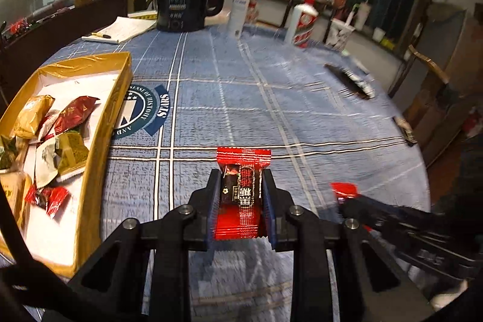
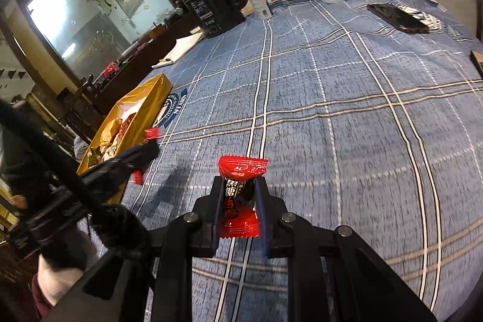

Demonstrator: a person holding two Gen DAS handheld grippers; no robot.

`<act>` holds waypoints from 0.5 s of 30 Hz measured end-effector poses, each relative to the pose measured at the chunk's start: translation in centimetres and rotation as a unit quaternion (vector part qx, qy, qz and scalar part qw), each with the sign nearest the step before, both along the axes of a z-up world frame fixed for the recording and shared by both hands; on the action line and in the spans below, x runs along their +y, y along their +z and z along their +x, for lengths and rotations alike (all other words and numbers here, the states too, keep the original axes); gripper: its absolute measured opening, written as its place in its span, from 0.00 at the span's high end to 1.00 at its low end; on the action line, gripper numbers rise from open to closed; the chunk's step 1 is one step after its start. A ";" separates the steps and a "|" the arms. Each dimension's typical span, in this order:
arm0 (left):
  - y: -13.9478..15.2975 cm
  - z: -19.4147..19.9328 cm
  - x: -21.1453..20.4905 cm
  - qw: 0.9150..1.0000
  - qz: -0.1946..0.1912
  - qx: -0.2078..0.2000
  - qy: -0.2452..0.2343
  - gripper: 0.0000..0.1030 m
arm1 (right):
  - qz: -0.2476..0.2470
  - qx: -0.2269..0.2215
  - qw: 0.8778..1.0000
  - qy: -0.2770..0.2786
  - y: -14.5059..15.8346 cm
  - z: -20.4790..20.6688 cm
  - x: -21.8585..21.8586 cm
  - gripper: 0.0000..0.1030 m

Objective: Organize snacks
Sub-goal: 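Grasp the red wrapped candy bar with the left tool while the right tool holds its candy, then carry both held candies over the tray and open both tools to drop them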

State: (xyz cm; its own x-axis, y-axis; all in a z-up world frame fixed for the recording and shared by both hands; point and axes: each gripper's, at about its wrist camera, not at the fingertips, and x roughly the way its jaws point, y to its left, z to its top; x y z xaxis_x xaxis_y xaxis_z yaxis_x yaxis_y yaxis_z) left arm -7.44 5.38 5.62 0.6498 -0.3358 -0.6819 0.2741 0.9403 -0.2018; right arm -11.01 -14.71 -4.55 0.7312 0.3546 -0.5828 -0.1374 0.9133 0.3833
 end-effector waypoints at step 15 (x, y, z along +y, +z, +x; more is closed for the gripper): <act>4.2 -3.8 13.2 0.992 -0.098 -0.050 0.055 0.73 | -0.075 -0.031 0.995 0.060 5.1 -1.8 11.6 0.82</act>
